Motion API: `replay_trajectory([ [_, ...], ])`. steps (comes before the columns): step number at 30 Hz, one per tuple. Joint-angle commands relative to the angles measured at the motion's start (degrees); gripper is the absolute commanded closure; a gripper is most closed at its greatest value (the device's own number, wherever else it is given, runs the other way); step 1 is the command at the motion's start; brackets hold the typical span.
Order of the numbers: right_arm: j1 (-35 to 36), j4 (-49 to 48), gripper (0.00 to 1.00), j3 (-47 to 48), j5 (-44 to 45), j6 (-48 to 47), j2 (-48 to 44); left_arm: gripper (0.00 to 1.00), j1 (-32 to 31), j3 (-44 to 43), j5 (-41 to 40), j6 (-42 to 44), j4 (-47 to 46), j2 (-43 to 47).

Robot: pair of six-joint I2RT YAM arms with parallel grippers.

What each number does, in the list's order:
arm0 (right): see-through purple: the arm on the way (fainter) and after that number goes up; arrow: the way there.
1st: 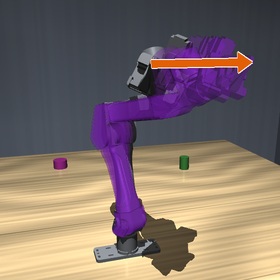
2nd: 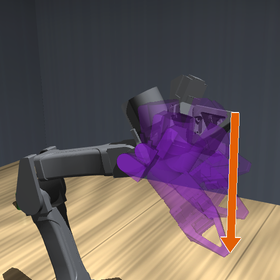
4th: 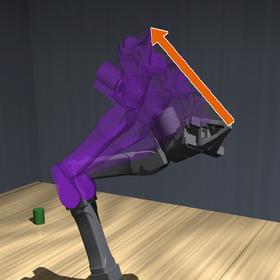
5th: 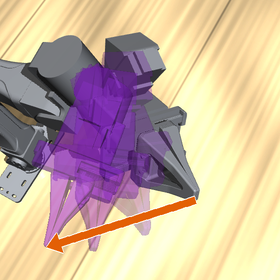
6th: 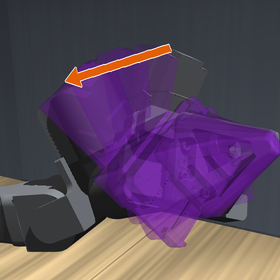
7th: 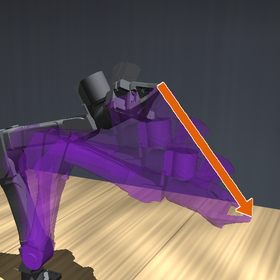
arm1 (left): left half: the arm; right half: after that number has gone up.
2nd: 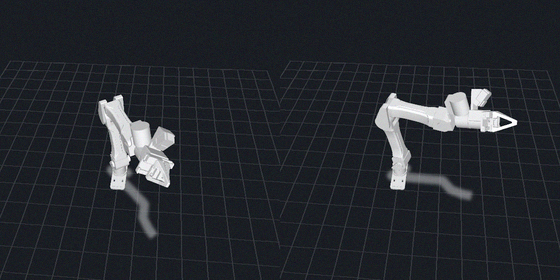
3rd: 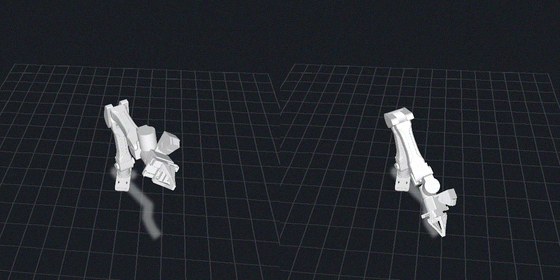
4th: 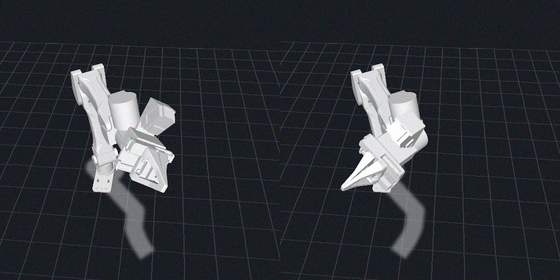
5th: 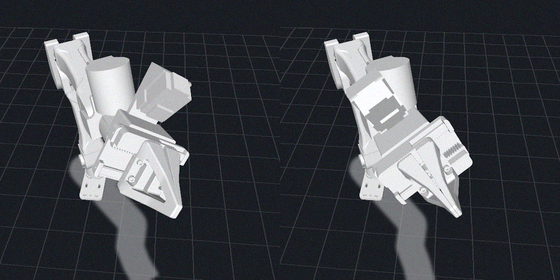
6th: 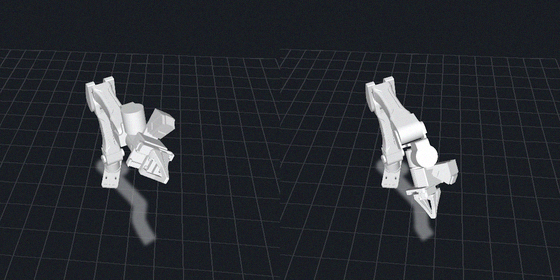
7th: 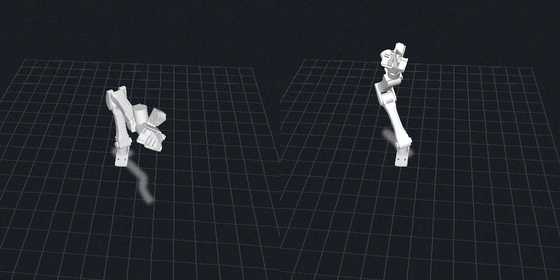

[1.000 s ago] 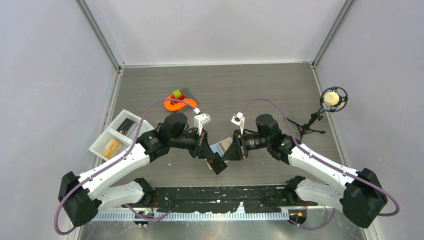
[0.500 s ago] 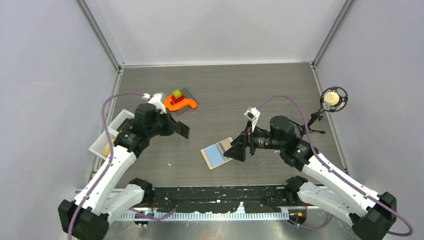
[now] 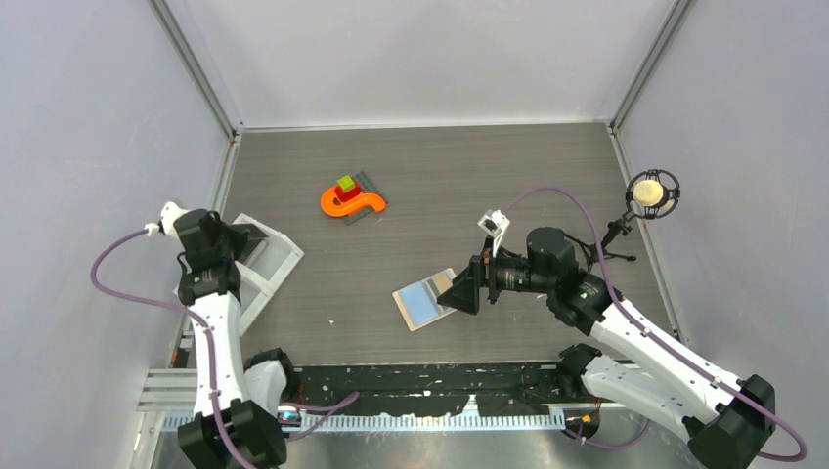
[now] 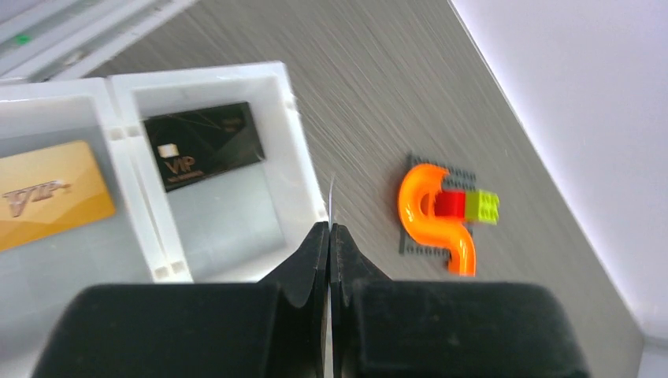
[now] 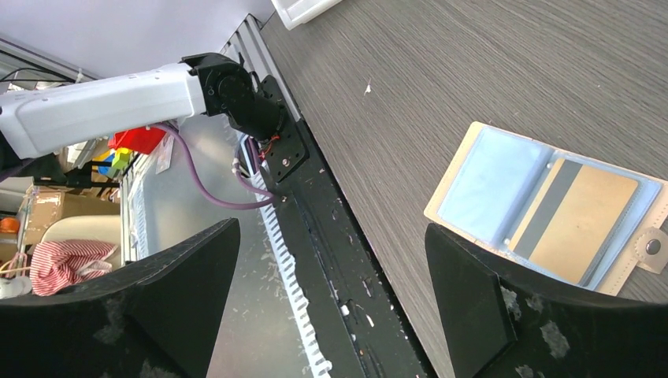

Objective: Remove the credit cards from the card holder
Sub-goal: Place the credit card in the storage box.

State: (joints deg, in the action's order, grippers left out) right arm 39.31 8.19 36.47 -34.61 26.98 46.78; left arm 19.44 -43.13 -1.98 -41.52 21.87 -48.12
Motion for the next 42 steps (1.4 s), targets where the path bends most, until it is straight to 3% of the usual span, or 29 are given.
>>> replay_trajectory([
  [1, 0.2, -2.45, 0.05, -0.23, -1.23, -0.03, -0.47, 1.0, 4.02, 0.95, -2.68, -4.1, -7.15, -3.19],
  [14, 0.23, 0.57, 0.05, 0.6, -2.52, -3.36, -0.76, 1.0, 11.01, 1.43, -0.58, -5.49, -16.27, -17.41],
  [21, 0.24, 1.9, 0.05, 1.11, -2.99, -5.07, -0.85, 1.0, 12.77, 2.33, 4.29, -5.21, -23.35, -22.8],
  [29, 0.24, 2.1, 0.05, 0.67, -2.32, -5.57, -0.39, 1.0, 12.9, 1.65, 4.32, -3.84, -23.1, -25.05],
  [42, 0.2, 2.49, 0.05, 0.71, -2.16, -5.89, 0.54, 0.87, 12.82, 0.26, 3.77, -2.02, -19.56, -26.58],
])
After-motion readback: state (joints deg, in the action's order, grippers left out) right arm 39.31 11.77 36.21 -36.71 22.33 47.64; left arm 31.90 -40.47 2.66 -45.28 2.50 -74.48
